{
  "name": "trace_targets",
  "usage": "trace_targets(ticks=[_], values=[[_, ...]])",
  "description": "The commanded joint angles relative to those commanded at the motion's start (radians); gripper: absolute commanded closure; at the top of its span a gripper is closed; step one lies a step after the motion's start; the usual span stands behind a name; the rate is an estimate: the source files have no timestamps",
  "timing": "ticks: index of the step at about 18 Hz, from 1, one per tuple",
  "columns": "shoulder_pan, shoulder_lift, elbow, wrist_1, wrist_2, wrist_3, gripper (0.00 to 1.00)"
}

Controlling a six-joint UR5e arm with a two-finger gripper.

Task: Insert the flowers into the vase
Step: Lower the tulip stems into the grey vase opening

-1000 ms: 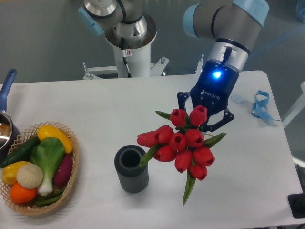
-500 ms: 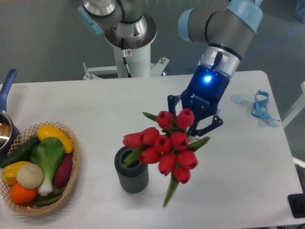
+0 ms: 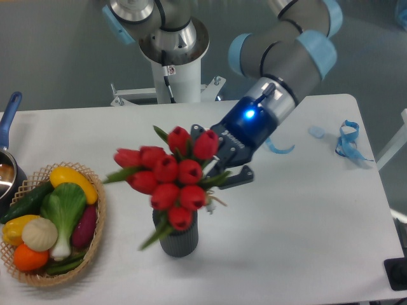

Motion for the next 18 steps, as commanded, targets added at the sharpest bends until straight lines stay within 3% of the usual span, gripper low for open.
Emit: trace_targets(ticks=[11,15,18], values=[[-0.011,-0.005,-0.080,0.000,-0.002,0.006,1.00],[-0.002,-0.032,-0.097,0.000,0.001,0.012,0.98],[-0.005,-0.093,-0.100,-0.002,0.006,0.054,0.95]])
